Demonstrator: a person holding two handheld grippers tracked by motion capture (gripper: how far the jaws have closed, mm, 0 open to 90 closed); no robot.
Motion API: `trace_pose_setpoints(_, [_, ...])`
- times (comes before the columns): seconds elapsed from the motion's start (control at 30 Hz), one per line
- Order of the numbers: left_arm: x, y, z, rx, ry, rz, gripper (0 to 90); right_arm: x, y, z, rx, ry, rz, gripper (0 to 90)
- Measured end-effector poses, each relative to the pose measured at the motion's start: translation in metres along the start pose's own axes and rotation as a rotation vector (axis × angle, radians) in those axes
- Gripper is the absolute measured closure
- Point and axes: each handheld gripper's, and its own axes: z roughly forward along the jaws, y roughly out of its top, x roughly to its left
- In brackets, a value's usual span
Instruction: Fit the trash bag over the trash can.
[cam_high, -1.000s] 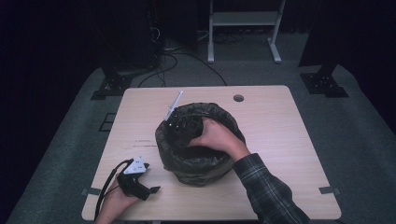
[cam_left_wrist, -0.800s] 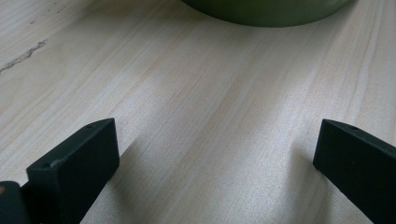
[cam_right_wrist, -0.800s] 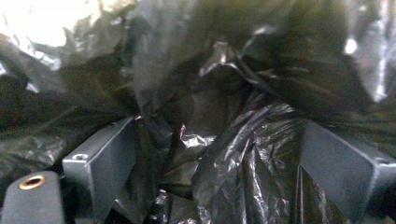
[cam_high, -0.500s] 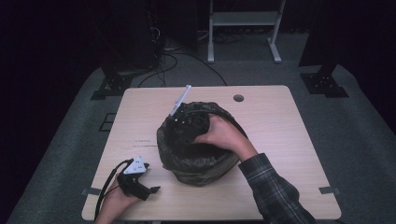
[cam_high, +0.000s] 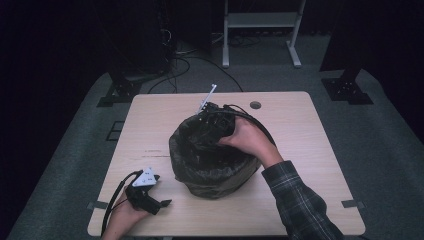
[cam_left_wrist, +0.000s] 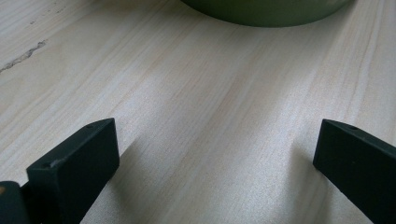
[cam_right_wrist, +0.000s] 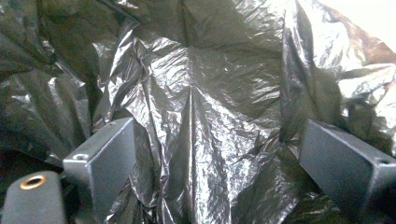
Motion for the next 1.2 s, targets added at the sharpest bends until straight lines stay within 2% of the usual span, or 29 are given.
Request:
trace_pose_setpoints(0.17, [0.0, 0.0, 0.0, 0.0, 0.0, 0.0, 0.0, 0.007, -0.003, -0.007, -0.065, 0.074, -0.011, 9.7])
trace_pose_setpoints(0.33, [0.0, 0.0, 0.0, 0.0, 0.0, 0.0, 0.0, 0.033, 0.001, -0.007, -0.087, 0.134, -0.072, 9.4])
trace_pose_setpoints(0.43, [0.0, 0.0, 0.0, 0.0, 0.0, 0.0, 0.0, 0.05, 0.004, -0.003, -0.072, 0.157, -0.112, 9.4])
trace_pose_setpoints(0.5, [0.0, 0.0, 0.0, 0.0, 0.0, 0.001, 0.0, 0.059, 0.006, 0.003, -0.04, 0.17, -0.132, 9.4])
trace_pose_setpoints(0.57, [0.0, 0.0, 0.0, 0.0, 0.0, 0.0, 0.0, 0.064, 0.007, 0.009, -0.013, 0.171, -0.143, 9.4])
trace_pose_setpoints(0.63, [0.0, 0.0, 0.0, 0.0, 0.0, 0.001, 0.0, 0.066, 0.009, 0.018, 0.022, 0.166, -0.152, 9.4])
trace_pose_setpoints(0.8, [0.0, 0.0, 0.0, 0.0, 0.0, 0.0, 0.0, 0.065, 0.009, 0.022, 0.025, 0.18, -0.142, 9.4])
trace_pose_setpoints(1.03, [0.0, 0.0, 0.0, 0.0, 0.0, 0.001, 0.0, 0.058, 0.005, 0.008, -0.027, 0.18, -0.121, 9.3])
trace_pose_setpoints(1.2, [0.0, 0.0, 0.0, 0.0, 0.0, 0.001, 0.0, 0.05, -0.001, -0.005, -0.073, 0.156, -0.101, 9.4])
